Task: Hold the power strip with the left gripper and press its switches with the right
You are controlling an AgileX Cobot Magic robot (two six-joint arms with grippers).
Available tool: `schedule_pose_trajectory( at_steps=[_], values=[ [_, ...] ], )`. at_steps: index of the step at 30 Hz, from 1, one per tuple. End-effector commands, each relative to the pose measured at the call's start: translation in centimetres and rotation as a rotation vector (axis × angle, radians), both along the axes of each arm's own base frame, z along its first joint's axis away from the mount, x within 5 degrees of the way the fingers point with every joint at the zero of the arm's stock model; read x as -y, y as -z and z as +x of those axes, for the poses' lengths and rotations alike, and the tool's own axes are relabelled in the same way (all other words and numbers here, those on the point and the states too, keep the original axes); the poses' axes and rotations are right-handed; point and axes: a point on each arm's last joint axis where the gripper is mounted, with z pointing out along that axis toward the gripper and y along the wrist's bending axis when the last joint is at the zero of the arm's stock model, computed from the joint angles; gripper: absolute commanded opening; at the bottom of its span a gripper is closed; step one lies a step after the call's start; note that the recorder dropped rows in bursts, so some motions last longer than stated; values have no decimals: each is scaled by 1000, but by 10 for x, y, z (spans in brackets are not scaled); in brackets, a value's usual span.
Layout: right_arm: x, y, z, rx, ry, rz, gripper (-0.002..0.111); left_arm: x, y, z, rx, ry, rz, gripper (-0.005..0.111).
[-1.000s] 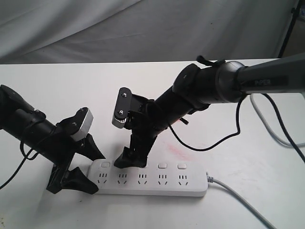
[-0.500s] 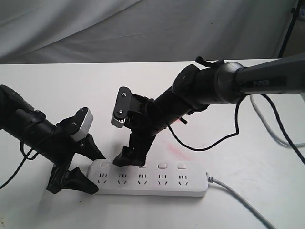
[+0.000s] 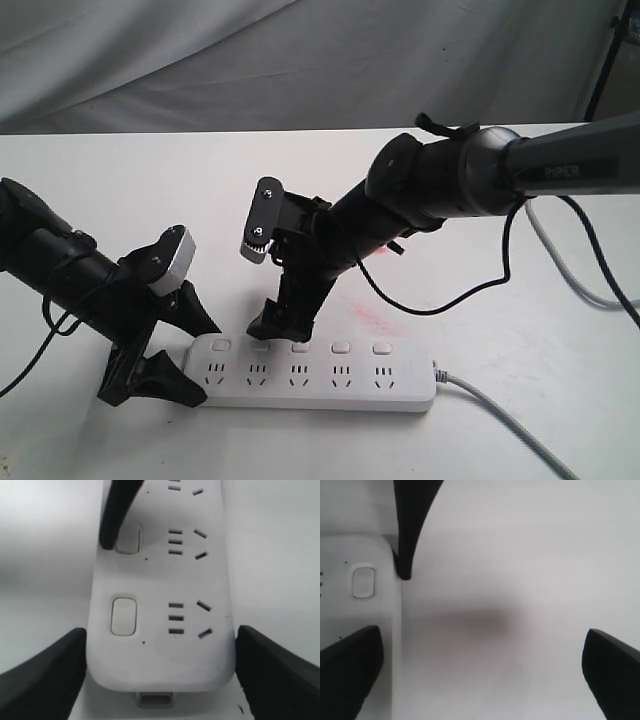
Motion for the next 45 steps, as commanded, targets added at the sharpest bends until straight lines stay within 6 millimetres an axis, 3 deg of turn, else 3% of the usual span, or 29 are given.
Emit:
schedule_pose_trajectory(
  at_steps=[1, 8, 17, 45],
  values=[
    [12, 27, -9, 15, -69, -127, 105, 2, 0, 1, 9, -3, 0, 46],
    [5, 25, -9, 2, -16, -65, 105, 2, 0, 1, 9, -3, 0, 46],
    [2, -3, -8, 52, -1, 6, 105, 2, 0, 1, 9, -3, 0, 46],
    [-3, -16, -11, 36, 4, 88, 105, 2, 0, 1, 9, -3, 0, 46]
  ],
)
